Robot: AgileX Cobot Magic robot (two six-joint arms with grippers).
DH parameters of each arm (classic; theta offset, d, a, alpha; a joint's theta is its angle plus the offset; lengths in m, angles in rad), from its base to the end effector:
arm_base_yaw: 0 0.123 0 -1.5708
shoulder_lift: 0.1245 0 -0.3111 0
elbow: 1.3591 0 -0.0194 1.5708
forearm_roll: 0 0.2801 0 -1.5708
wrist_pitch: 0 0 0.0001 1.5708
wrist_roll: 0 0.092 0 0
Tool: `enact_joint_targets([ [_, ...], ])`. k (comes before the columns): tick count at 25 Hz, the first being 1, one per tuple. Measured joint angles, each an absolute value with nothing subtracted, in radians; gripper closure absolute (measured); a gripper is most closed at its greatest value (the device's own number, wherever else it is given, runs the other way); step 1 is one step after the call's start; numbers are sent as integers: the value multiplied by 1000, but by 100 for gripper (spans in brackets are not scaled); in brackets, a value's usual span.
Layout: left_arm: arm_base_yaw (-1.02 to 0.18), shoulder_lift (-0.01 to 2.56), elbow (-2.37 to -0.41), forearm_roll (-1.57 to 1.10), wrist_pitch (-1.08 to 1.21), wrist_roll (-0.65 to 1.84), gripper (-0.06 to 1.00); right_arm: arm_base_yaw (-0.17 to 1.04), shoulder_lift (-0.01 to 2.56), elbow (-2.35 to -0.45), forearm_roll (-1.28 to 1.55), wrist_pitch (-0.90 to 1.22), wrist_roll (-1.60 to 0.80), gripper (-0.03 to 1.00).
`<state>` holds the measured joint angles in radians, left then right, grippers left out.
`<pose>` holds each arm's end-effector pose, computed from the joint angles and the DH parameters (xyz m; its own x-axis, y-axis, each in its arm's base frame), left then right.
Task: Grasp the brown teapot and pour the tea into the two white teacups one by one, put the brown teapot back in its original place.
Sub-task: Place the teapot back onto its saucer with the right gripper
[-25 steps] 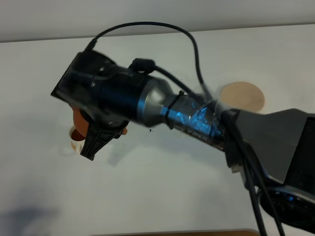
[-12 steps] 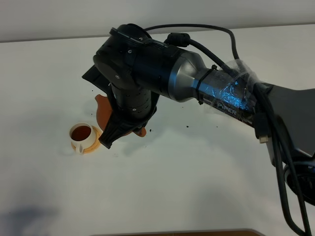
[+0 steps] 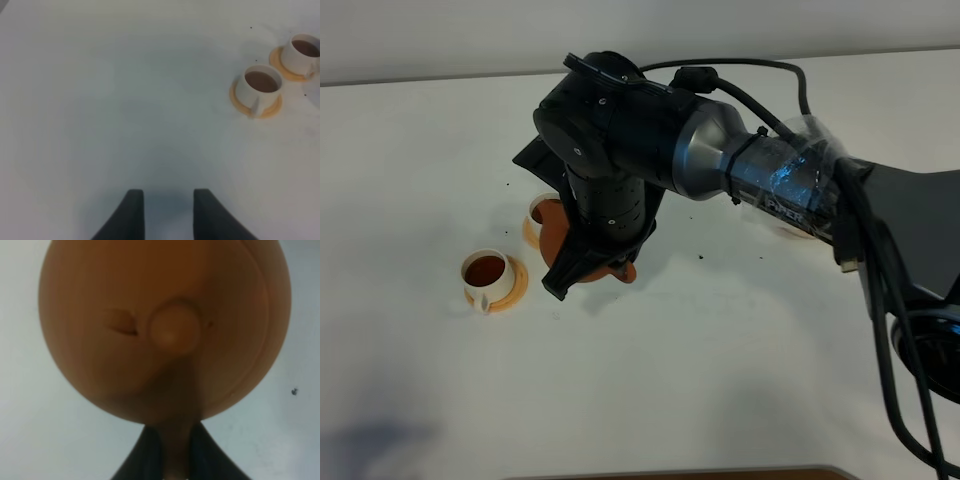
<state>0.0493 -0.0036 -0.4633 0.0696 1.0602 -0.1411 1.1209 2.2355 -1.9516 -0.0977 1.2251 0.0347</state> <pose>-0.0008 0.0056 0.2799 -0.4696 -0.1299 -0.8733 -0.1533 0.9861 -0.0643 0.2307 0.4582 0.2158 -0.4313 -0.8896 -0.1501 -0.8901 0.4468 -0.0905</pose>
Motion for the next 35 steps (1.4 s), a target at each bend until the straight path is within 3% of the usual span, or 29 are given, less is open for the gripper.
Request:
enact_joint_targets([
  [14, 49, -4, -463, 70, 1060, -141, 66, 1119, 2294, -1946, -61, 1225, -25, 84],
  [21, 49, -4, -463, 70, 1060, -141, 66, 1105, 2224, -1943, -176, 1222, -11, 84],
  [35, 49, -4, -463, 70, 1060, -141, 66, 805, 2133, -1943, -147, 1223, 68, 84],
])
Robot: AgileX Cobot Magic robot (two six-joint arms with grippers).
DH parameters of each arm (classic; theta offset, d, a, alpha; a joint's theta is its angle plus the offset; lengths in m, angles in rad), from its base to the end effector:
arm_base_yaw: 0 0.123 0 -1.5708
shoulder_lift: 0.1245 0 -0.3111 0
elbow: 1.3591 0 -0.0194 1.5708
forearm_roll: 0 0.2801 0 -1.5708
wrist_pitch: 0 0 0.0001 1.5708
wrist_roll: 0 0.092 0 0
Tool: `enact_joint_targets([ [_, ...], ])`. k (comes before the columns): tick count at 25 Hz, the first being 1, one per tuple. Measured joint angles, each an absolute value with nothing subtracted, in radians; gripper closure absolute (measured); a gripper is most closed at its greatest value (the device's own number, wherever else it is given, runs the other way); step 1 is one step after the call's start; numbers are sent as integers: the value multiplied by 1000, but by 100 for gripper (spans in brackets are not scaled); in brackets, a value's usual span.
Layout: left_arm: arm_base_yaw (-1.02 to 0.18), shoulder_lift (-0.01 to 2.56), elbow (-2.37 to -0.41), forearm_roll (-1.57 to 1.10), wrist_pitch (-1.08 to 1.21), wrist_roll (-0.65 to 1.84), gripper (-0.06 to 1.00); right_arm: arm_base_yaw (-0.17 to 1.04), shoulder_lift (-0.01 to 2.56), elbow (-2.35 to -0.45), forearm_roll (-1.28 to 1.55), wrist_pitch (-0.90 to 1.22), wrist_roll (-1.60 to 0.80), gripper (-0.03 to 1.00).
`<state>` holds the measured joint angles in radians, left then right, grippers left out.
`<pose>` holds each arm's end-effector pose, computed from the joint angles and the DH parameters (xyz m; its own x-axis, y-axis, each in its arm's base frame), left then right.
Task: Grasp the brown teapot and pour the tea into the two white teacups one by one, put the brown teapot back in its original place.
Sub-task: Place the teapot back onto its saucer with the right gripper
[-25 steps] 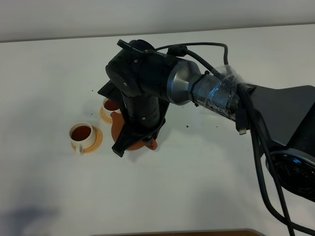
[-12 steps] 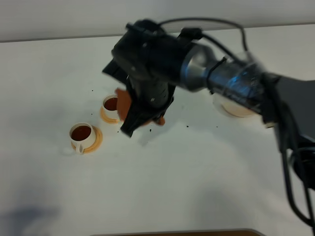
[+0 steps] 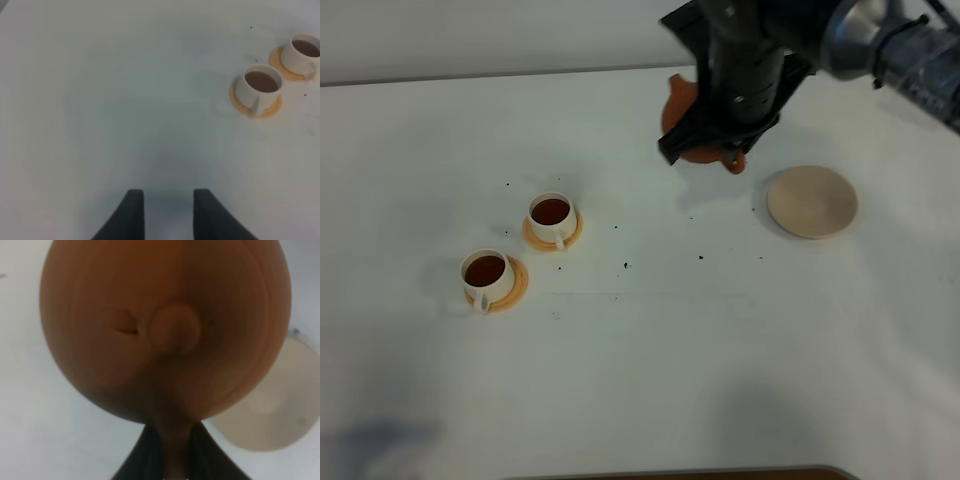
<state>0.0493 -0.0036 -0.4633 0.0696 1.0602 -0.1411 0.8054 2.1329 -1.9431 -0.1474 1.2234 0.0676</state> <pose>-0.0008 0.0056 0.2799 -0.4696 -0.1299 -0.8733 -0.1533 0.9861 -0.0643 0.3557 0.3518 0.2659 -0.6833 -0.6867 -0.2480 -0.6791 0.7225 -0.1296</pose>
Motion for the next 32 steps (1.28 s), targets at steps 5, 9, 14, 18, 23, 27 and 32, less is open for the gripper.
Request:
enact_joint_targets([
  [5, 49, -4, -463, 70, 1060, -141, 66, 710, 2133, -1943, -107, 1223, 57, 84],
  [9, 49, -4, -463, 70, 1060, -141, 66, 667, 2119, -1911, -100, 1220, 57, 84],
  [14, 49, -4, -463, 70, 1060, -141, 66, 619, 2071, -1792, -95, 1221, 56, 84],
  [18, 49, -4, -463, 70, 1060, -141, 66, 586, 2036, -1681, -84, 1222, 56, 84],
  [23, 49, -4, -463, 70, 1060, -141, 66, 579, 2011, -1546, -68, 1096, 56, 84],
  [27, 49, -4, -463, 70, 1060, -141, 66, 579, 2011, -1512, -65, 1002, 56, 84],
  [32, 49, -4, -463, 70, 1060, -141, 66, 579, 2011, -1506, -65, 981, 60, 84],
])
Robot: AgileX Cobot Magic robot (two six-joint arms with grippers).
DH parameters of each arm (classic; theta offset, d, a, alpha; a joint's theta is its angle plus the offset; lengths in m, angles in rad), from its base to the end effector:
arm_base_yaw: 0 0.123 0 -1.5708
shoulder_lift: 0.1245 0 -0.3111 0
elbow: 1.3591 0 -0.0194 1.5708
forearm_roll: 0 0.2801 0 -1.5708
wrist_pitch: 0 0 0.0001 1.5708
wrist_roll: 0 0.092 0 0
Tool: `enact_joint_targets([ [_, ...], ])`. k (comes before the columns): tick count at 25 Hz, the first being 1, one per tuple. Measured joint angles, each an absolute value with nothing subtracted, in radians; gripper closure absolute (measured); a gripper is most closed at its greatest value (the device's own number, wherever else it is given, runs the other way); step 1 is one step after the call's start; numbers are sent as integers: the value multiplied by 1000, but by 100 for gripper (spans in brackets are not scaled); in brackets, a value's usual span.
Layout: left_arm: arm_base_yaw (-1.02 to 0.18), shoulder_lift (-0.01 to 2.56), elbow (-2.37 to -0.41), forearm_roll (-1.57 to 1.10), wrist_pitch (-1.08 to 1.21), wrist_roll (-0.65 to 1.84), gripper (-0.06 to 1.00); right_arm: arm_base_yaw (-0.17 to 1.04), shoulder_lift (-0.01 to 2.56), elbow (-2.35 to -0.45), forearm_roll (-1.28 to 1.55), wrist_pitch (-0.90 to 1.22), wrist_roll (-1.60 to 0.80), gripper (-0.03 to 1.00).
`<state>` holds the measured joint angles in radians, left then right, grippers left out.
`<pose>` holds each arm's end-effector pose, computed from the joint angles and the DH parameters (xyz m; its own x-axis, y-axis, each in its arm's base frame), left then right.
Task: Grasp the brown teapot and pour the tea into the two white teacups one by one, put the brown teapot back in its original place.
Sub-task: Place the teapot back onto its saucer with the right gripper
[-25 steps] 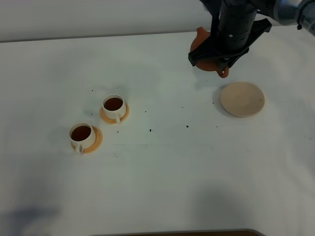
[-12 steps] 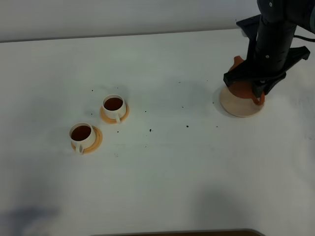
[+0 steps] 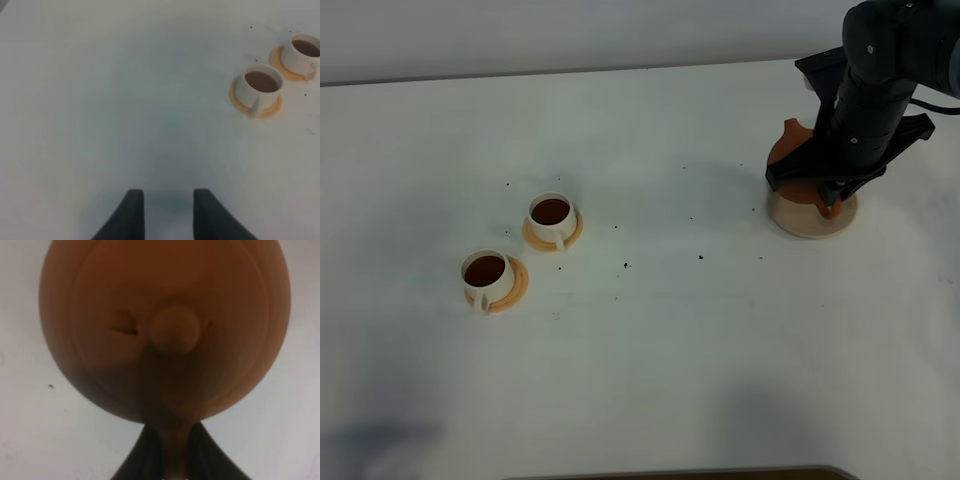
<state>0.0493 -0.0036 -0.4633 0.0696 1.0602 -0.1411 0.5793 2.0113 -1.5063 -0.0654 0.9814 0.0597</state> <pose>-0.0008 0.0056 0.2799 -0.4696 -0.1299 -0.8733 -0.1533 0.9861 -0.0643 0.3761 0.2400 0.1993 -0.8367 -0.5196 -0.1729 -0.5195 0.8531 -0.0495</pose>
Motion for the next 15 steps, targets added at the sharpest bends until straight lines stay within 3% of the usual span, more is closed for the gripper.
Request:
enact_joint_targets([
  [15, 49, -4, -463, 70, 1060, -141, 66, 579, 2014, -1434, -66, 893, 79, 84],
])
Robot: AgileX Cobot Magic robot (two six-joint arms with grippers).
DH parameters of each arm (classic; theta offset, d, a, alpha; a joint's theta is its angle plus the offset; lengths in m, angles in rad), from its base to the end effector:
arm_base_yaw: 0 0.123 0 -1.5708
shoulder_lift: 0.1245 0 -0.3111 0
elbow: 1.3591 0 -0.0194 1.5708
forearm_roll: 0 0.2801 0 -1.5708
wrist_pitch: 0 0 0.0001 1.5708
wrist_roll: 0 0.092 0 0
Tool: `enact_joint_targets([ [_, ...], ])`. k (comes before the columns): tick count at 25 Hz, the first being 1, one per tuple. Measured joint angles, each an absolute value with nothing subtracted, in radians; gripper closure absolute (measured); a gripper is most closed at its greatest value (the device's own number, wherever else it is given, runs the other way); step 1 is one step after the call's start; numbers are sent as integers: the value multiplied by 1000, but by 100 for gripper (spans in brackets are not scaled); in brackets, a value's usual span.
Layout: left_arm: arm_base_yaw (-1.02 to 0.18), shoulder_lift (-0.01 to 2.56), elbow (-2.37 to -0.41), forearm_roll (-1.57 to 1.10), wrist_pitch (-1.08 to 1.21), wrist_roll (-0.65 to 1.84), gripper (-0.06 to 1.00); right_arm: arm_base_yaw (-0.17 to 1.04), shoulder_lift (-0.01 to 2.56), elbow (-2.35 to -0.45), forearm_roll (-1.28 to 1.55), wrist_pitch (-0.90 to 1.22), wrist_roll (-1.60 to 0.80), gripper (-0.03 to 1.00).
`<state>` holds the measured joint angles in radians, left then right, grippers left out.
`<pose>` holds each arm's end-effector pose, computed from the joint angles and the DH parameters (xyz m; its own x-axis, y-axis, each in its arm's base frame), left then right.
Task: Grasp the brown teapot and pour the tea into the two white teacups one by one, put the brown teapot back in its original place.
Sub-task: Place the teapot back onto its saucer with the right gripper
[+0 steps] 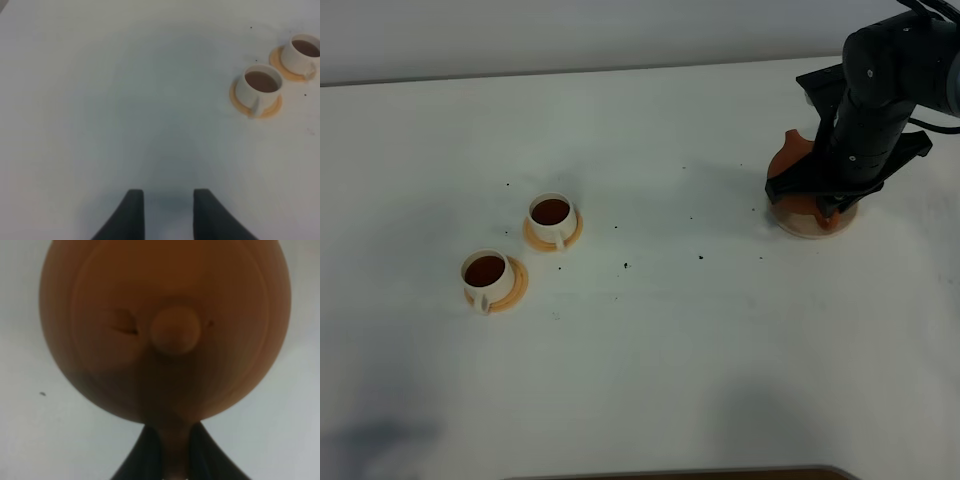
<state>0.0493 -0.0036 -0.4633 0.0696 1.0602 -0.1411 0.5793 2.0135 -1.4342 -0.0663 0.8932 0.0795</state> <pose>-0.0008 0.0056 0.2799 -0.4696 -0.1299 -0.8733 -0.1533 0.9861 -0.0643 0.3709 0.2370 0.1798 -0.8421 -0.5057 -0.1873 -0.5072 0.8607 -0.0437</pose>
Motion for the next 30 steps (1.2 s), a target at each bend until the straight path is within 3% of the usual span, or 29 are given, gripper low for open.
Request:
enact_joint_targets([
  [30, 49, -4, -463, 70, 1060, -141, 66, 579, 2051, -1425, -66, 913, 103, 82],
])
